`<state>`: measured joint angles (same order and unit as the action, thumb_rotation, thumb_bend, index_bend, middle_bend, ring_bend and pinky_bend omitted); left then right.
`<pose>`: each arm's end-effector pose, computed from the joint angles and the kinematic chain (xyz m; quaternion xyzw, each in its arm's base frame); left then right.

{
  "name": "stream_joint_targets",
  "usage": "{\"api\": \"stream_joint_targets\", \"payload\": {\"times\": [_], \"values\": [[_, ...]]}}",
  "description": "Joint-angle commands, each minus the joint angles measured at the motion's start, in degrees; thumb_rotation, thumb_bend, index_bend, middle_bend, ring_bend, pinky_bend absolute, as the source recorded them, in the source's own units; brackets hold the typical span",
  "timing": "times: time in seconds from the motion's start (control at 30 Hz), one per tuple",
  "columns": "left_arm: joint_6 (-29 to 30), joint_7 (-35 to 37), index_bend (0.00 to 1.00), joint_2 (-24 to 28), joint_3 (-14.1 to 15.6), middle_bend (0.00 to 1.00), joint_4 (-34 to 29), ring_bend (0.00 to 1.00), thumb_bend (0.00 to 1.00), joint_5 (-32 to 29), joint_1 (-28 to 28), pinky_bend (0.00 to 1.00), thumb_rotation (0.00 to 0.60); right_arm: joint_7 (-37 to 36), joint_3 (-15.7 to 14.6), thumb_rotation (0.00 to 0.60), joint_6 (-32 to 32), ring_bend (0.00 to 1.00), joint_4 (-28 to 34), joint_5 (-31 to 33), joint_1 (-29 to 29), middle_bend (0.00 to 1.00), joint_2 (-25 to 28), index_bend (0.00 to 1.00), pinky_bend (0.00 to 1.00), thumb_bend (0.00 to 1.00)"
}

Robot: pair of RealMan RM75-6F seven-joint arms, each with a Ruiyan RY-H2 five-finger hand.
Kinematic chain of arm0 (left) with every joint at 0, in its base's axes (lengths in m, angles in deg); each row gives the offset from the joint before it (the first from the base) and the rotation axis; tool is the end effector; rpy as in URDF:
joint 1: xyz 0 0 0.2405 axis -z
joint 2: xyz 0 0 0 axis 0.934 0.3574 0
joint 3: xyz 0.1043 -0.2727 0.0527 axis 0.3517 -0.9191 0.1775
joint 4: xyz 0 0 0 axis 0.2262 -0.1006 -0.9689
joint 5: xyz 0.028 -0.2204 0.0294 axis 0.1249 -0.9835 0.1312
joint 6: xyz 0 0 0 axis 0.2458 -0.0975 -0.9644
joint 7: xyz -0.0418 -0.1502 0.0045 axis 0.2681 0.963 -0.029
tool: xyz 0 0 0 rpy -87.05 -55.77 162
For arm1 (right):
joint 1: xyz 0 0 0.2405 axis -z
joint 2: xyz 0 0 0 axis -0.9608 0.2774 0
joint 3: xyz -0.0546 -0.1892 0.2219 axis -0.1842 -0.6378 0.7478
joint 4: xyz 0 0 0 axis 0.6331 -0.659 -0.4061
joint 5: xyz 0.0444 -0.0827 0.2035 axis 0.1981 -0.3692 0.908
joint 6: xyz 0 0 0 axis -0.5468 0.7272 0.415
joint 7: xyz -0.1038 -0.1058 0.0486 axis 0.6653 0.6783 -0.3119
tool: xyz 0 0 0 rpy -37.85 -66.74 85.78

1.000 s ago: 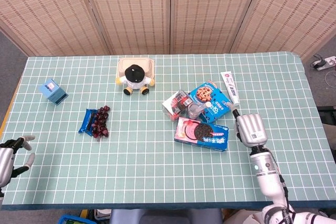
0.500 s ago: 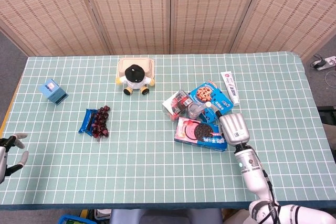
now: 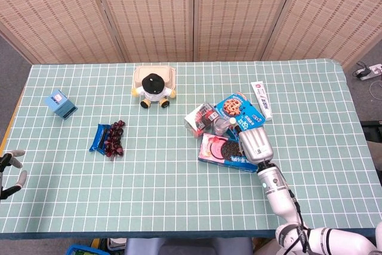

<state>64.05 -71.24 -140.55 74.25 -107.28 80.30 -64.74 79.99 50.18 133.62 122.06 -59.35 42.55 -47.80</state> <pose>-0.3577 0.2037 0.2016 -0.5570 -0.3668 -0.3908 0.6344 -0.1926 -0.3399 -0.0082 0.7096 -0.3210 0.3523 0.5189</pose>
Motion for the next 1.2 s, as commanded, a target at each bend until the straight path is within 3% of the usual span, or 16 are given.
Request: {"api": "stream_joint_targets", "payload": {"times": [0.03,0.7,0.8,0.9,0.97,1.1,1.2], "values": [[0.02,0.06,0.4,-0.01,-0.12,0.51,0.05,0.42,0.38,-0.16,-0.03,0.53,0.6,0.29,-0.08,0.6,-0.12,1.0,0.02,0.14,-0.52,1.0,-0.32,0.16,1.0,1.0],[-0.25,0.02,0.4,0.18,-0.01,0.51,-0.15,0.42,0.38,0.1,-0.06,0.53,0.6,0.71,-0.67,0.6,2.01,1.0,2.5,-0.54,-2.26,1.0,-0.08,0.16,1.0,1.0],[-0.41,-0.03,0.4,0.24,0.07,0.51,-0.23,0.42,0.38,0.2,-0.01,0.53,0.6,-0.77,-0.73,0.6,3.19,1.0,2.96,-1.45,-1.7,1.0,0.68,0.16,1.0,0.86],[-0.55,-0.08,0.4,0.3,0.14,0.51,-0.34,0.42,0.38,0.25,0.02,0.53,0.6,-2.43,-0.41,0.6,4.35,1.0,2.79,-2.22,-1.22,1.0,1.25,0.16,1.0,0.63],[-0.61,-0.14,0.4,0.31,0.19,0.51,-0.37,0.42,0.38,0.3,0.04,0.53,0.6,-3.66,-0.07,0.6,5.02,1.0,2.51,-2.62,-0.96,1.0,1.45,0.16,1.0,0.42],[-0.83,-0.14,0.4,0.37,0.28,0.51,-0.46,0.42,0.38,0.37,0.09,0.53,0.6,-7.37,0.86,0.6,5.74,1.0,1.22,-3.29,-0.67,1.0,1.52,0.16,1.0,0.14],[-1.02,-0.06,0.4,0.43,0.38,0.51,-0.53,0.42,0.38,0.45,0.14,0.53,0.6,-11.81,1.79,0.6,4.79,1.0,0.23,-2.94,-0.79,1.0,1.34,0.17,1.0,0.04]]}}
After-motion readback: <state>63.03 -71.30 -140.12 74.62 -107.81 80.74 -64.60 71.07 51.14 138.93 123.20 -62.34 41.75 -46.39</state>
